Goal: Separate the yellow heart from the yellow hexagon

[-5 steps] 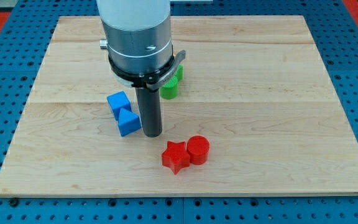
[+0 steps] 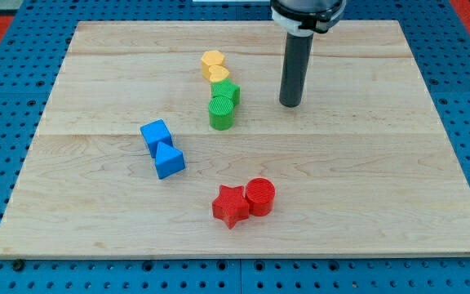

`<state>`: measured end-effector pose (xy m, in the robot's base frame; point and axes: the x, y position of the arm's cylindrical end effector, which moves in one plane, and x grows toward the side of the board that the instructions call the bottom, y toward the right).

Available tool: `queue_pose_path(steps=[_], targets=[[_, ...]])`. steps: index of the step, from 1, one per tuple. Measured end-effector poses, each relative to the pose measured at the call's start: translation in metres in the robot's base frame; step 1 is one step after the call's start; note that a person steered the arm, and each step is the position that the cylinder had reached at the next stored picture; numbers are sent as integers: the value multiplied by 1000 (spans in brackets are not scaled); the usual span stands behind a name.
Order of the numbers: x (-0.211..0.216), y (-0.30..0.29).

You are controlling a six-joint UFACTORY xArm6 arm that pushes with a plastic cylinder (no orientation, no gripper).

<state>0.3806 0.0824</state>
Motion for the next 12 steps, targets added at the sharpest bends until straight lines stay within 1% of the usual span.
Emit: queue_pose_path(steps=[2, 3, 4, 6, 7, 8, 10, 11, 12], targets=[[-5, 8], [-8, -8], [-37, -58], [-130, -136], [-148, -181], [-129, -182], [-87, -155], [-73, -162], [-53, -123]])
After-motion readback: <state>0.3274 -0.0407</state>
